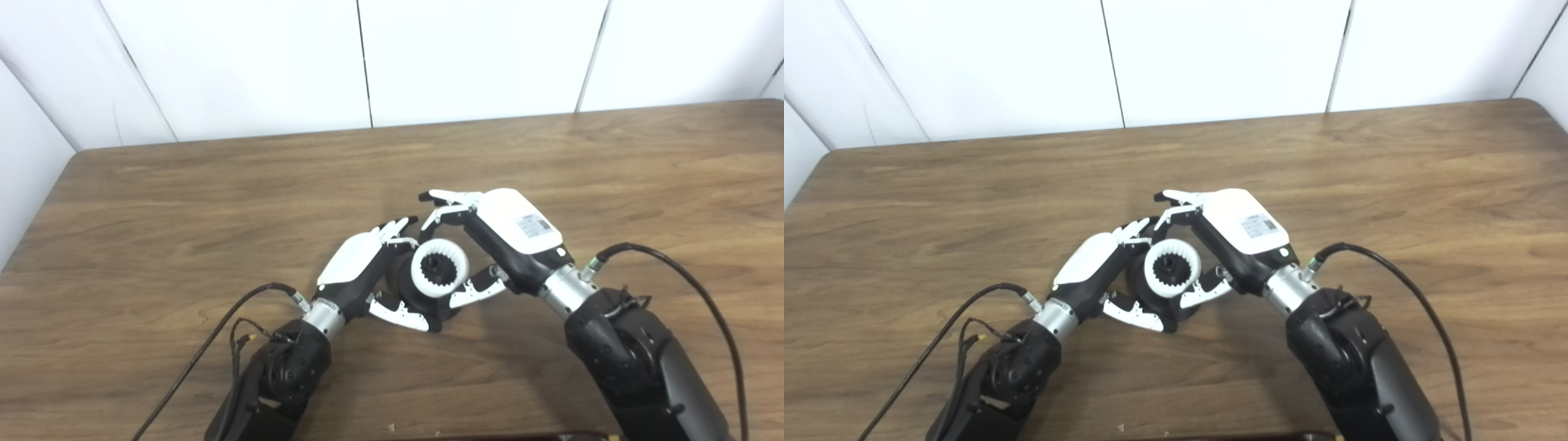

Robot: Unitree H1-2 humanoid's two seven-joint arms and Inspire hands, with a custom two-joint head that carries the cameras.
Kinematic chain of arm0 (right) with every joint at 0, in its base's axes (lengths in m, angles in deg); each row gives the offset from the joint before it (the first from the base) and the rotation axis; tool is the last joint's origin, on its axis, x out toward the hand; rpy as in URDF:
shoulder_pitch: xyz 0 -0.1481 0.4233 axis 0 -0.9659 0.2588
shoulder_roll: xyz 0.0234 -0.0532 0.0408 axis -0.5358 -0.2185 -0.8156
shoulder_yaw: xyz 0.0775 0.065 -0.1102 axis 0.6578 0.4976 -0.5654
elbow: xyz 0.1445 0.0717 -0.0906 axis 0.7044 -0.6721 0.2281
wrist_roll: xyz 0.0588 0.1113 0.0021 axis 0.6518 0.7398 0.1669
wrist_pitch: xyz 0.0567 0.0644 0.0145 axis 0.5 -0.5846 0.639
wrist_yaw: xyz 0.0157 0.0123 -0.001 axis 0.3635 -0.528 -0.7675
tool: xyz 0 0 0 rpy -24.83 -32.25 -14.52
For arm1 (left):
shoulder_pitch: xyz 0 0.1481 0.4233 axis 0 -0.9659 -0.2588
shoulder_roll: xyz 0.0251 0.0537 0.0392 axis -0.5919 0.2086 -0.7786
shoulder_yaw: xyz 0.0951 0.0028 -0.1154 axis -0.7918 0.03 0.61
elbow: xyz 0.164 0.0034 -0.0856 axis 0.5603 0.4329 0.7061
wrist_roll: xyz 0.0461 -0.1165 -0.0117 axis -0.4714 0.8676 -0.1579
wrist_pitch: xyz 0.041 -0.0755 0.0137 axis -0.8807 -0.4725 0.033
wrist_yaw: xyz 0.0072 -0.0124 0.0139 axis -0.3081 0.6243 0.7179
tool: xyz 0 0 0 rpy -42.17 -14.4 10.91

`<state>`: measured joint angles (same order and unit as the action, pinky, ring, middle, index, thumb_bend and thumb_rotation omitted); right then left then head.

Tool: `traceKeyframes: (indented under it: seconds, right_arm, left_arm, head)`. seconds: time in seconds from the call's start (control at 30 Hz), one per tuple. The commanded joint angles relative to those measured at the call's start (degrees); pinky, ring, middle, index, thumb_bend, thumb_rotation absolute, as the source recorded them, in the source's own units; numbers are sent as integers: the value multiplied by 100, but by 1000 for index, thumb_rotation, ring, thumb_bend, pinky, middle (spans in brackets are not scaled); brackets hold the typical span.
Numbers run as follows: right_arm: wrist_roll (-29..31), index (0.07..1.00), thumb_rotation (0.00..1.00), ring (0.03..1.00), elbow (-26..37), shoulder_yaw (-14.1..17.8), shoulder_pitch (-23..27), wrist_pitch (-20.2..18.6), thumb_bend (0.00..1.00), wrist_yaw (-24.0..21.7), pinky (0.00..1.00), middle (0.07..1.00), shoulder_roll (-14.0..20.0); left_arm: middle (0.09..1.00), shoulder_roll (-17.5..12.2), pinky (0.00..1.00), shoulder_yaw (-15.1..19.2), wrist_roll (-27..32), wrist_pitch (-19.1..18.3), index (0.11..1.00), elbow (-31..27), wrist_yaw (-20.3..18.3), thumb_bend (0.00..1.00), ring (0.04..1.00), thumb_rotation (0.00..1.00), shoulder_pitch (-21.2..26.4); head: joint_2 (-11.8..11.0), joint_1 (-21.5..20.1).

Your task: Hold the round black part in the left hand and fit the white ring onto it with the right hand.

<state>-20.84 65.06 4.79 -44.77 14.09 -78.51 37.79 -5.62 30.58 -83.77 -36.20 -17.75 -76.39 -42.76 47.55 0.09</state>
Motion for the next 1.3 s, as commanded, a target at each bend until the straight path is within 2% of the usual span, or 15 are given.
traceKeyframes:
  seconds: [0.0,0.23,0.57,0.67,0.8,0.87,0.9,1.03,1.17,1.27]
  right_arm:
    - [-60,494,155,837,-76,-54,193,182,523,75,802,877,-22]
    - [-202,495,159,835,-389,-165,425,267,520,114,808,880,-57]
    - [-137,494,158,826,-498,-179,756,379,523,4,796,882,47]
    - [-117,494,158,824,-522,-180,765,375,522,-71,797,881,78]
    - [-226,496,161,840,-486,-233,748,186,521,-421,813,896,142]
    - [-294,673,338,864,-445,-274,745,116,836,-631,818,917,199]
    - [-314,701,370,871,-429,-287,747,91,878,-721,816,924,220]
    - [-346,778,471,903,-357,-325,770,-14,983,-1092,810,952,316]
    - [-367,819,532,913,-298,-334,798,-59,1000,-1317,797,965,380]
    - [-342,833,541,916,-261,-316,797,-86,1000,-1378,803,971,383]
  left_arm:
    - [1000,12,1000,-5,-17,56,637,-185,12,983,1000,360,164]
    - [1000,18,1000,-36,-60,92,641,-166,80,990,1000,372,137]
    - [1000,34,1000,-38,-90,57,641,-195,54,989,1000,384,134]
    - [1000,36,1000,-32,-85,77,643,-175,68,991,1000,385,142]
    - [1000,38,1000,-10,-52,55,638,-182,55,994,1000,374,149]
    - [1000,33,1000,8,-13,33,635,-198,18,990,1000,360,152]
    - [1000,26,1000,14,-9,24,635,-206,2,987,1000,359,154]
    - [1000,0,1000,38,11,3,635,-232,-37,983,1000,372,160]
    - [1000,-32,1000,54,14,18,635,-247,-42,999,1000,409,165]
    - [1000,-45,1000,66,35,8,638,-251,-62,1000,1000,422,173]
  head:
    - [2,3]
    - [12,8]
    - [53,17]
    - [56,17]
    - [60,32]
    - [67,22]
    - [66,23]
    - [71,25]
    - [84,28]
    - [77,24]
